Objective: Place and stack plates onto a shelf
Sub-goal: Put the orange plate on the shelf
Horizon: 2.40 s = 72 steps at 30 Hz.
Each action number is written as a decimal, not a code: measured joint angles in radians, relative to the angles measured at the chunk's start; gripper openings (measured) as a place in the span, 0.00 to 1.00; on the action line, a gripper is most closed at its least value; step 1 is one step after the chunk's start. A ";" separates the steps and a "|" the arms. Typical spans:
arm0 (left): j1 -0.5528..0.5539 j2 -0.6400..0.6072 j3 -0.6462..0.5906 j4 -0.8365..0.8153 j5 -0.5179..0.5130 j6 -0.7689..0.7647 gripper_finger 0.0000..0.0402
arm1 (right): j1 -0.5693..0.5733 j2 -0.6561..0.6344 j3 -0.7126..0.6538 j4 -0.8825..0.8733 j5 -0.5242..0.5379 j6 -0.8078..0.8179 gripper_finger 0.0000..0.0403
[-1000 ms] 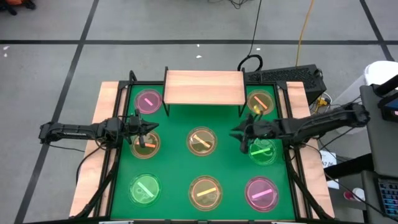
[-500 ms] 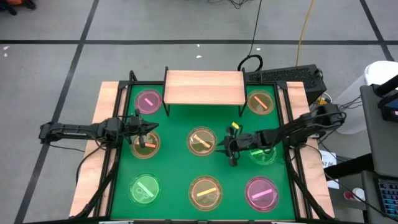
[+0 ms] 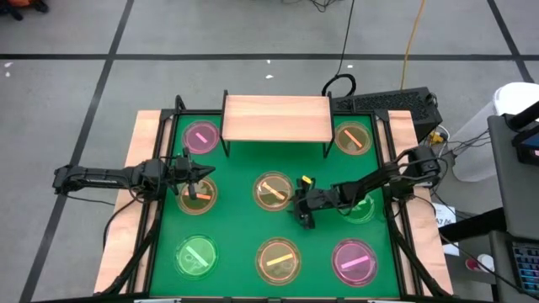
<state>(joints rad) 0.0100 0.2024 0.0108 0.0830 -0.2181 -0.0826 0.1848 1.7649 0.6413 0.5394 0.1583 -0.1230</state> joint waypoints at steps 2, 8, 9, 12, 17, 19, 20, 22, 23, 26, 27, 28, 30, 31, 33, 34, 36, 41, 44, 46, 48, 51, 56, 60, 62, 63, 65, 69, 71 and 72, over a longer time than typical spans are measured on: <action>0.000 0.000 0.000 0.000 0.000 0.000 0.00 | 0.000 0.021 0.008 0.003 0.025 -0.015 0.42; 0.000 0.000 0.000 0.000 0.000 0.000 0.00 | 0.001 0.039 0.012 0.006 0.099 -0.048 0.37; 0.000 0.000 0.000 0.000 0.000 0.000 0.00 | 0.001 0.039 0.012 0.006 0.100 -0.051 0.36; 0.000 0.000 0.000 0.000 0.000 0.000 0.00 | 0.000 0.039 0.012 0.001 0.102 -0.050 0.30; 0.000 0.000 0.000 0.000 0.000 0.000 0.00 | 0.000 0.039 0.012 -0.016 0.102 -0.022 0.18; 0.000 0.000 0.000 0.000 0.000 0.000 0.00 | 0.000 0.039 0.012 -0.019 0.102 -0.013 0.13; 0.000 0.000 0.000 0.000 0.000 0.000 0.00 | 0.000 0.039 0.012 -0.020 0.102 -0.010 0.10; 0.000 0.000 0.000 0.000 0.000 0.000 0.00 | 0.001 0.040 0.012 -0.019 0.101 -0.002 0.04; 0.000 0.000 0.000 0.000 0.000 0.000 0.00 | 0.001 0.040 0.012 -0.017 0.102 -0.001 0.02; 0.000 0.000 0.000 0.000 0.000 0.000 0.00 | 0.004 0.040 0.011 -0.002 0.106 0.001 0.01; 0.000 0.000 0.000 0.000 0.000 0.000 0.00 | 0.007 0.040 0.010 0.009 0.106 0.001 0.01; 0.000 0.000 0.000 0.000 0.000 0.000 0.00 | 0.012 0.042 0.010 0.022 0.106 0.000 0.01; 0.000 0.000 0.000 0.000 0.000 0.000 0.00 | 0.025 0.040 0.023 0.030 0.104 -0.002 0.00; 0.000 0.000 0.000 0.000 0.000 0.000 0.00 | 0.033 0.033 0.034 0.033 0.102 -0.004 0.00; 0.000 0.000 0.000 0.000 0.000 0.000 0.00 | 0.049 0.023 0.066 0.044 0.098 -0.019 0.00; 0.000 0.000 0.000 0.000 0.000 0.000 0.00 | 0.058 0.009 0.080 0.045 0.090 -0.033 0.00; 0.000 0.000 0.000 -0.001 0.000 0.000 0.00 | 0.072 -0.013 0.109 0.040 0.072 -0.057 0.00; 0.000 0.000 0.000 -0.004 0.000 0.000 0.00 | 0.086 -0.100 0.156 0.048 0.076 -0.142 0.00; 0.000 0.002 0.000 -0.004 0.000 0.000 0.00 | 0.077 -0.162 0.156 0.047 0.080 -0.167 0.00; 0.000 0.002 0.000 -0.004 0.000 0.000 0.00 | 0.069 -0.202 0.156 0.040 0.083 -0.183 0.00; 0.000 0.003 0.000 -0.004 0.000 0.000 0.00 | 0.062 -0.233 0.156 0.048 0.084 -0.199 0.00; 0.000 0.003 0.000 -0.004 0.000 0.000 0.00 | 0.054 -0.278 0.156 0.048 0.085 -0.211 0.00; 0.000 0.003 0.000 -0.004 0.000 0.000 0.00 | 0.032 -0.326 0.156 0.069 0.085 -0.254 0.00; 0.000 0.003 0.000 -0.004 0.000 0.000 0.00 | -0.002 -0.349 0.156 0.110 0.077 -0.294 0.00; 0.000 0.003 0.000 -0.004 0.000 0.000 0.00 | -0.028 -0.352 0.156 0.130 0.077 -0.311 0.00; 0.000 0.003 0.000 -0.004 0.000 0.000 0.00 | -0.041 -0.352 0.156 0.141 0.077 -0.319 0.00; 0.000 0.003 0.000 -0.004 0.000 0.000 0.00 | -0.072 -0.352 0.156 0.165 0.076 -0.333 0.00; 0.000 0.003 0.000 -0.004 0.000 0.000 0.00 | -0.161 -0.353 0.156 0.191 0.061 -0.266 0.00; 0.000 0.003 0.000 -0.004 0.000 0.000 0.00 | -0.215 -0.353 0.156 0.190 0.003 -0.221 0.00; 0.000 0.003 0.000 -0.004 0.000 0.000 0.00 | -0.240 -0.353 0.156 0.189 -0.012 -0.202 0.00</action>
<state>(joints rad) 0.0098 0.2054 0.0109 0.0788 -0.2180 -0.0826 -0.0548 1.4120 0.7973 0.7287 0.1462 -0.3247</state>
